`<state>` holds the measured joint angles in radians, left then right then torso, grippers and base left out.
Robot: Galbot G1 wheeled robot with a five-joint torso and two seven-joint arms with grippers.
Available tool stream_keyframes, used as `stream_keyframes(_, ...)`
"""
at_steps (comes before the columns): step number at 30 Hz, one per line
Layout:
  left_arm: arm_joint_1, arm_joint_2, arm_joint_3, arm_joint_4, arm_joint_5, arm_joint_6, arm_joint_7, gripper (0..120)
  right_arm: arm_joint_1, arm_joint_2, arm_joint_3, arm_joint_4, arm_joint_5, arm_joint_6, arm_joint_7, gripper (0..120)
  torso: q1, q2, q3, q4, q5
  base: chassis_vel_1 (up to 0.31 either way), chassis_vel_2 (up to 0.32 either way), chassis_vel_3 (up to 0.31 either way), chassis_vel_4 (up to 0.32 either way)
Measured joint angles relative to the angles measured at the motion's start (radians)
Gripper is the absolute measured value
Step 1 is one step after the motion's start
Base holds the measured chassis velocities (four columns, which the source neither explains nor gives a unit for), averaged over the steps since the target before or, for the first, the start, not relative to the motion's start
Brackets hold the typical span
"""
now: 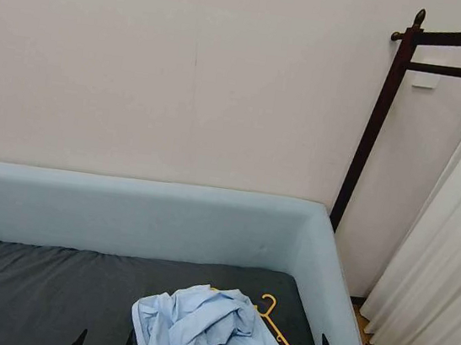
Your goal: Pick up the clothes from the sofa and hang them on the clothes hanger.
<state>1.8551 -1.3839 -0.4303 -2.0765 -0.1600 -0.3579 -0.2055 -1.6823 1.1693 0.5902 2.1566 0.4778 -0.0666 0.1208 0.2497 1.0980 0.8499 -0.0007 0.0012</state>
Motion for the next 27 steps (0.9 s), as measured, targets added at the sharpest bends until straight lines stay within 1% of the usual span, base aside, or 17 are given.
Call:
stream_keyframes(3,0.014,-0.004,-0.011,0.001,0.0,-0.011,0.0,100,0.126,-0.099,-0.053,-0.041,0.06,-0.068,0.012,100,0.0,0.0,0.0,0.0009,0.0001,0.0,0.0,0.0,0.0)
stream_keyframes(4,0.014,-0.004,-0.011,0.001,0.0,-0.011,0.0,100,0.126,-0.099,-0.053,-0.041,0.06,-0.068,0.012,100,0.0,0.0,0.0,0.0009,0.0001,0.0,0.0,0.0,0.0)
stream_keyframes(6,0.018,-0.009,-0.013,-0.004,0.0,-0.017,0.0,100,0.149,-0.127,-0.06,-0.04,0.057,-0.069,0.013,100,0.0,0.0,0.0,0.0012,-0.0001,0.0,0.0,0.0,0.0)
stream_keyframes(7,0.018,-0.013,-0.012,-0.009,0.001,-0.018,0.0,100,0.136,-0.115,-0.048,-0.023,0.042,-0.062,0.009,100,0.0,0.0,0.0,0.0011,0.0,0.0,0.0,0.0,0.0)
stream_keyframes(8,0.012,-0.019,-0.011,-0.014,0.001,-0.018,-0.001,100,0.103,-0.082,-0.027,0.007,0.015,-0.046,0.004,100,0.0,0.0,0.0,0.001,-0.0002,0.0,0.0,0.0,0.0)
stream_keyframes(9,0.012,-0.019,-0.011,-0.014,0.001,-0.018,-0.001,100,0.103,-0.082,-0.027,0.007,0.015,-0.046,0.004,100,0.0,0.0,0.0,0.001,-0.0002,0.0,0.0,0.0,0.0)
stream_keyframes(11,-0.006,-0.021,-0.011,-0.018,-0.001,-0.01,-0.006,100,0.03,-0.006,-0.006,0.047,-0.058,-0.003,-0.01,100,0.0,0.0,0.0,-0.0003,-0.0001,0.0,0.0,0.0,0.0)
stream_keyframes(13,-0.032,-0.011,-0.012,-0.017,-0.005,0.006,-0.013,100,-0.021,0.05,-0.006,0.06,-0.138,0.046,-0.023,100,0.0,0.0,0.0,-0.0006,-0.0002,-0.005,-0.008,-0.025,0.001)
stream_keyframes(16,-0.047,0.008,-0.013,-0.015,-0.008,0.02,-0.016,100,-0.031,0.057,-0.016,0.056,-0.149,0.049,-0.029,100,0.0,0.0,0.0,-0.0006,-0.0004,-0.005,-0.01,-0.034,-0.008)
stream_keyframes(18,-0.034,0.024,-0.019,-0.013,-0.008,0.017,-0.013,100,0.038,-0.002,-0.024,0.003,-0.076,0.004,-0.021,100,0.0,0.0,0.0,-0.0001,-0.0002,0.0,0.0,0.0,0.0)
stream_keyframes(19,-0.034,0.024,-0.019,-0.013,-0.008,0.017,-0.013,100,0.038,-0.002,-0.024,0.003,-0.076,0.004,-0.021,100,0.0,0.0,0.0,-0.0001,-0.0002,0.0,0.0,0.0,0.0)
stream_keyframes(21,-0.01,0.027,-0.028,-0.008,-0.009,0.003,-0.012,100,0.127,-0.08,-0.046,-0.058,0.008,-0.04,-0.017,100,0.0,0.0,0.0,0.0004,-0.0001,0.0,0.0,0.0,0.0)
stream_keyframes(22,0.009,0.025,-0.036,-0.001,-0.01,-0.009,-0.013,100,0.191,-0.142,-0.079,-0.111,0.052,-0.058,-0.02,100,0.0,0.0,0.0,0.0006,0.0,0.0,0.0,0.0,0.0)
stream_keyframes(23,0.024,0.022,-0.042,0.003,-0.013,-0.019,-0.014,100,0.236,-0.184,-0.108,-0.151,0.07,-0.065,-0.026,100,0.0,0.0,0.0,0.0007,-0.0001,0.0,0.0,0.0,0.0)
stream_keyframes(24,0.043,0.016,-0.047,0.007,-0.016,-0.029,-0.014,100,0.313,-0.241,-0.173,-0.215,0.094,-0.072,-0.034,100,0.0,0.0,0.0,0.0006,-0.0003,0.0,0.0,0.0,0.0)
stream_keyframes(25,0.043,0.016,-0.047,0.007,-0.016,-0.029,-0.014,100,0.313,-0.241,-0.173,-0.215,0.094,-0.072,-0.034,100,0.0,0.0,0.0,0.0006,-0.0003,0.0,0.0,0.0,0.0)
stream_keyframes(27,0.081,0.005,-0.061,0.014,-0.019,-0.057,-0.02,100,0.471,-0.313,-0.341,-0.33,0.141,-0.094,-0.045,100,0.0,0.0,0.0,0.0005,0.0002,0.0,0.0,0.0,0.0)
